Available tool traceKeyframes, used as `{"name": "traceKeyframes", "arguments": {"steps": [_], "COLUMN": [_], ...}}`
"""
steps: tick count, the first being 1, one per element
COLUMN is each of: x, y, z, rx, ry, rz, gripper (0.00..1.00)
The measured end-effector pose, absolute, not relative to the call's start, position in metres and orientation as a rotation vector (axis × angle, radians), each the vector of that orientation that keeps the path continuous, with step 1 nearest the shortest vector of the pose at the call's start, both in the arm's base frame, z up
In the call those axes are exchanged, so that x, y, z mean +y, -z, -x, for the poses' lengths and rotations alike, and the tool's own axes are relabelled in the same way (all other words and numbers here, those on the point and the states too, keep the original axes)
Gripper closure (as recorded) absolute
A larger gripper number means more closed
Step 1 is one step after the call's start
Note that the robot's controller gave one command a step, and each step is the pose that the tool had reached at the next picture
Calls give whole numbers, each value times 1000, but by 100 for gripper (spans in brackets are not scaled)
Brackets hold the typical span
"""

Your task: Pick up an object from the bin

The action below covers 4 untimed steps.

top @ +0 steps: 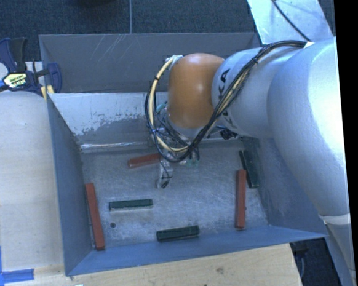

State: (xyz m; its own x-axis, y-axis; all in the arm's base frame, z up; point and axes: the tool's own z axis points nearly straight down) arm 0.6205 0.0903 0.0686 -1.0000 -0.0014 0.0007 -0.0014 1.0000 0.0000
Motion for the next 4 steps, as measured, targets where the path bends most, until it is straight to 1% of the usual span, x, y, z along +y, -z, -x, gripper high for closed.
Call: {"name": "traceKeyframes", "arguments": {"steps": [1, 2, 3, 4], "x": [90, 90, 90, 90], "y": [-69, -71, -129, -168], "z": [-621, -622, -625, -627], "rx": [-3143, -3146, -3152, -3150], "ry": [1, 3, 2, 2], "rz": [-2, 0, 1, 2], "gripper": [0, 100, 100, 100]}}
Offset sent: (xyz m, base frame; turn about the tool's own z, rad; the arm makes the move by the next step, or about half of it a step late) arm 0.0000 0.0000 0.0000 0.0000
